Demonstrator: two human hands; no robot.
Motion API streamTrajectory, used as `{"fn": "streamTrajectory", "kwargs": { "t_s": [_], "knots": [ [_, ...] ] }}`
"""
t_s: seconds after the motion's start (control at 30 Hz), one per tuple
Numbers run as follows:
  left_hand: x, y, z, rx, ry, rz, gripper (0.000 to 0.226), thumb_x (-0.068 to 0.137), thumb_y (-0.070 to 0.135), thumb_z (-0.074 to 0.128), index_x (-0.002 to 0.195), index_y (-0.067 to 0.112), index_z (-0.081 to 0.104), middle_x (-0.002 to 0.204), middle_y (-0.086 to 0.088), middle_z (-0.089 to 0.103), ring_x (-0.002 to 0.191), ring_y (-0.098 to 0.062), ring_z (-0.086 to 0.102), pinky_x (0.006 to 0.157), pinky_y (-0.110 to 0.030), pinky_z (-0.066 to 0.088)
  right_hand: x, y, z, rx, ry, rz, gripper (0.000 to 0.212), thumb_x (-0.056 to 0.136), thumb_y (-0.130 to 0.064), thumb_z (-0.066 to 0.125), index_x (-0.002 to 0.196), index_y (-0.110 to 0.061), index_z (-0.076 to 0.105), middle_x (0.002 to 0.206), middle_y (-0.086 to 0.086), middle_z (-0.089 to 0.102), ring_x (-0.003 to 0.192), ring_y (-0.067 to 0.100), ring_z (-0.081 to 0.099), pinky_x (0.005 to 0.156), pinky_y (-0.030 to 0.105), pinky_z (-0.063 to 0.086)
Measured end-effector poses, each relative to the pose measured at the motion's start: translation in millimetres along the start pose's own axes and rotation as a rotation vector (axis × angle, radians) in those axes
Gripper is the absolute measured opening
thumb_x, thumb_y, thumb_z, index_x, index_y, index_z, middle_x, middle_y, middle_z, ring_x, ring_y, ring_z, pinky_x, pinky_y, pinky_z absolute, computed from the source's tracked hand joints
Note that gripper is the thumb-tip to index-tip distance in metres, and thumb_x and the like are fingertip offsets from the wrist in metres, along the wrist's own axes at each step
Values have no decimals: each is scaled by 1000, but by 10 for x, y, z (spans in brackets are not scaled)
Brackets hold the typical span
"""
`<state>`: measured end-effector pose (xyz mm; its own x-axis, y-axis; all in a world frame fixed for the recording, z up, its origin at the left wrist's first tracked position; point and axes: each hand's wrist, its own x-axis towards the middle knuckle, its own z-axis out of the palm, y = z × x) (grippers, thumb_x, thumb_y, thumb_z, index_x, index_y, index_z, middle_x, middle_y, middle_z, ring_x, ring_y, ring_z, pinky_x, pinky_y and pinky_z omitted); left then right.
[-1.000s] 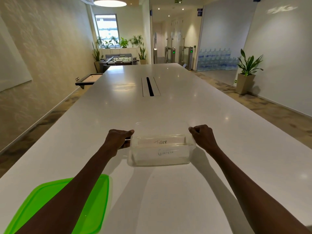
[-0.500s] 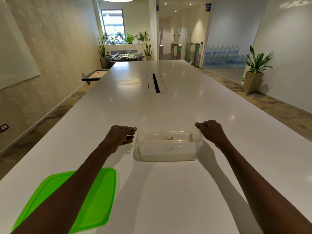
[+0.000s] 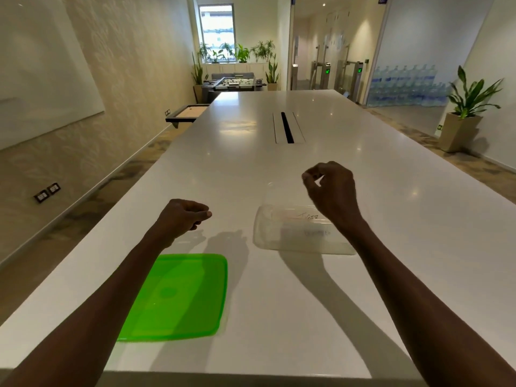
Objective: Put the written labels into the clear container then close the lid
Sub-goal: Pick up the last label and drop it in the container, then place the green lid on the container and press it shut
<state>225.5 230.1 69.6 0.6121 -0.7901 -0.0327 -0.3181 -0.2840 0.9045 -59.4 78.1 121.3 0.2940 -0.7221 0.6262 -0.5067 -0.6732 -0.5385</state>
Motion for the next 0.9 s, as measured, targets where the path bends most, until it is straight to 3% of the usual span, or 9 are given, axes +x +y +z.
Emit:
{"fn": "streamTrajectory", "kwargs": {
  "t_s": [0.1, 0.3, 0.47, 0.6, 0.77, 0.9],
  "knots": [
    [-67, -141, -219, 103, 38, 9, 31, 75, 15, 80, 104, 7, 74, 88, -17, 72, 76, -21, 61, 70, -28, 50, -158, -311, 195, 39, -85, -70, 13, 85, -24, 67, 90, -17, 78, 86, 1, 72, 67, 6, 58, 70, 22, 48],
    [-161, -405, -541, 323, 62, -6, 40, 66, 14, 86, 103, 4, 74, 95, -16, 73, 86, -22, 66, 80, -27, 46, -494, -680, 557, 65, -289, -94, 13, 83, -22, 66, 81, -15, 77, 81, 4, 75, 73, 18, 68, 70, 27, 51],
    [-209, -617, -705, 512, 14, -73, 51, 63, 25, 88, 109, 8, 73, 107, -14, 71, 103, -25, 66, 89, -30, 45, -770, -747, 863, -1, -521, 7, 20, 82, -30, 71, 85, -11, 76, 87, 9, 76, 83, 24, 70, 74, 28, 50],
    [-243, -745, -798, 571, 16, -145, 58, 62, 25, 89, 114, 8, 70, 114, -18, 68, 107, -26, 64, 86, -29, 43, -892, -737, 1034, 9, -680, 154, 34, 76, -37, 79, 87, -5, 72, 90, 13, 74, 87, 28, 69, 74, 31, 49],
    [-283, -855, -849, 608, 74, -187, 53, 63, 18, 88, 111, 6, 70, 116, -19, 66, 107, -29, 63, 91, -33, 47, -999, -742, 1172, 57, -807, 270, 45, 73, -41, 81, 90, 0, 70, 89, 17, 75, 85, 28, 72, 80, 33, 57],
    [-293, -944, -860, 624, 130, -196, 38, 69, 17, 83, 104, 9, 74, 114, -17, 68, 107, -30, 64, 95, -36, 47, -1036, -758, 1211, 84, -794, 331, 40, 72, -35, 82, 90, -1, 69, 89, 16, 76, 82, 27, 73, 79, 32, 58]
  ]
}}
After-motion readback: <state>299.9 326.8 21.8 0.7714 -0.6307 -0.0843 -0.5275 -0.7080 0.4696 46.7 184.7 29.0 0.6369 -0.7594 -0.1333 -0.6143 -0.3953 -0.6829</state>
